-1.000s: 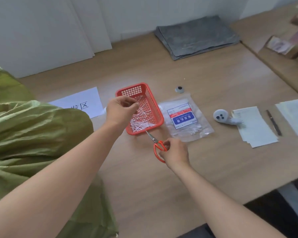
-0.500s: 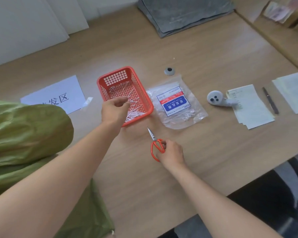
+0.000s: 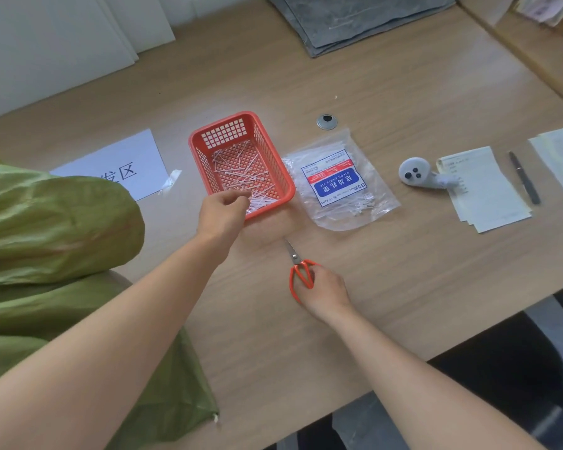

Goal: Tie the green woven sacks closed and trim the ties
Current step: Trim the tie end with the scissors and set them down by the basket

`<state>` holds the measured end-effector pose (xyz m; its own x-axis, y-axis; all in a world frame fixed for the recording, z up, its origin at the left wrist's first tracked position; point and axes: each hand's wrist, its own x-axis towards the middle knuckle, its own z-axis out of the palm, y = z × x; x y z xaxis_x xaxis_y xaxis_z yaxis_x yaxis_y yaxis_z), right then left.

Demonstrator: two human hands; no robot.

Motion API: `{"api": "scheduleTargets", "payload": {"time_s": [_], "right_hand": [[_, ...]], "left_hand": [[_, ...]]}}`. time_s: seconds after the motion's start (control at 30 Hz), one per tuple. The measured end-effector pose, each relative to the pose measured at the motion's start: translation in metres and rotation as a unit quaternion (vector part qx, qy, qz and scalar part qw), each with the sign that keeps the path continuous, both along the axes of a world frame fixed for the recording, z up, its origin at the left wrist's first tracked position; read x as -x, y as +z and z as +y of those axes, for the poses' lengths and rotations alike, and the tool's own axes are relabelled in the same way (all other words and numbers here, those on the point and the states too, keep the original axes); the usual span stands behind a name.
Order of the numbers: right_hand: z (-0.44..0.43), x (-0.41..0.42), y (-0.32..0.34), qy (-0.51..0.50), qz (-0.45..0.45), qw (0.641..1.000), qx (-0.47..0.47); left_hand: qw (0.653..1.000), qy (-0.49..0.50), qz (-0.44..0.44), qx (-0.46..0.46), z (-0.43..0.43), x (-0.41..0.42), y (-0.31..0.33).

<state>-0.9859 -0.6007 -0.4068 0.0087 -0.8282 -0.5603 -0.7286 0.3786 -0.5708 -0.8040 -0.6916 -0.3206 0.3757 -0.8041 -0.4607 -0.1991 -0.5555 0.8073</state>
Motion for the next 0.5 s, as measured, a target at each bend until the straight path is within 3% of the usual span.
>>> {"api": "scheduleTargets", "payload": {"time_s": [0.27, 0.5], "right_hand": [[-0.001, -0.009, 0.050, -0.041, -0.048, 0.997, 0.048], [-0.005, -0.039, 0.139, -0.003, -0.116, 0.983, 0.141]], "left_hand": [[1.000, 0.007, 0.020, 0.004, 0.029, -0.002, 0.029], [0.999, 0.026, 0.026, -0.011, 0.062, -0.019, 0.109]]}}
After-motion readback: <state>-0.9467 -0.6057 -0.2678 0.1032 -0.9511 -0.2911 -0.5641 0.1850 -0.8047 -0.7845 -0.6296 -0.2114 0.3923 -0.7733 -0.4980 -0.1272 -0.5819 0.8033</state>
